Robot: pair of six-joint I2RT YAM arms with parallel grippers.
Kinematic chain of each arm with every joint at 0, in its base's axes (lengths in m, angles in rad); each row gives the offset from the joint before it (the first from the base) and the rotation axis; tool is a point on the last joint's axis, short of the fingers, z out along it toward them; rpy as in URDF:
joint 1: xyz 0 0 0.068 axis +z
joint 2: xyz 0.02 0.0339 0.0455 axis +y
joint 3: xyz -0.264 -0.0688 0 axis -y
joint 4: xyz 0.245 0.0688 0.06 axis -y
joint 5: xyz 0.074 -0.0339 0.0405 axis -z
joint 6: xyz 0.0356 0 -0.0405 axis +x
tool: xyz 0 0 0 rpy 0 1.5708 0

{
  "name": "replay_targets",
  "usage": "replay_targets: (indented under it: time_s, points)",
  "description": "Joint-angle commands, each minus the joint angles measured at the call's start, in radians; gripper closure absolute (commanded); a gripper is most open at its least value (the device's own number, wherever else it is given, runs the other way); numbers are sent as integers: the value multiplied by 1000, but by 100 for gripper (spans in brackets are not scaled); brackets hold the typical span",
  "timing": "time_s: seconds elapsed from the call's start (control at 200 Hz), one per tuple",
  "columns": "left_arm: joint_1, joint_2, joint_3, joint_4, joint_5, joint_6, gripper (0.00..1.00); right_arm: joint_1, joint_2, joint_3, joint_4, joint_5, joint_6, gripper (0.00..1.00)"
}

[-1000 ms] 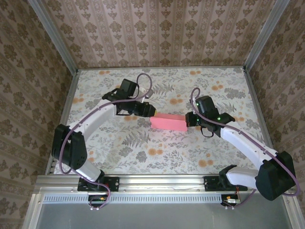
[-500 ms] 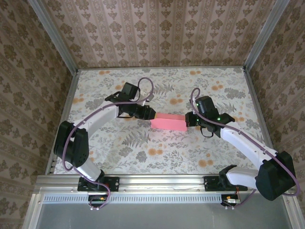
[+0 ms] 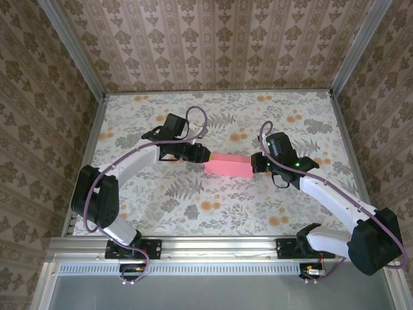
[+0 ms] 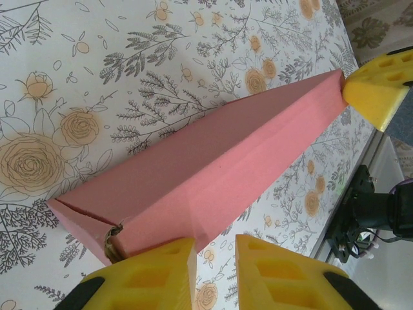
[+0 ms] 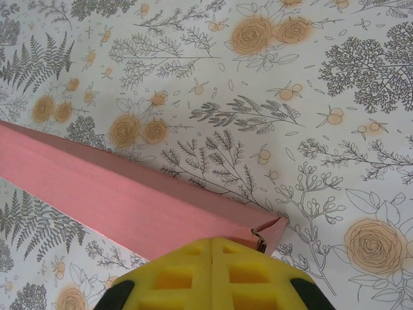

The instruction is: Fold the paper box

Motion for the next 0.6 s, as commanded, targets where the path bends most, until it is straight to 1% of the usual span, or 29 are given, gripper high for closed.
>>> replay_targets:
  time_s: [0.0,0.265,0.285,0.38,0.5,0.56,0.595]
  points:
    - [-5,-10,-49,-28,-31,-5,78,10,-3,-54,-95,-34,19,95]
    - [-16,-137,-123,36,-31,-56,78,11,-125,-99,-73,-129,21,92]
    - [-19,-148,-132,40,-61,-62,78,11,-133,-105,-72,-140,22,92]
    - [-40,-201,-172,61,-70,-86,77,15,-162,-128,-61,-195,30,89]
    - [-68,-272,-227,77,-80,-128,71,29,-183,-138,-62,-265,29,81]
    - [-72,-315,-255,84,-80,-152,66,35,-199,-137,-64,-286,31,75]
    - [-71,-342,-271,87,-81,-164,60,37,-212,-137,-63,-300,34,70]
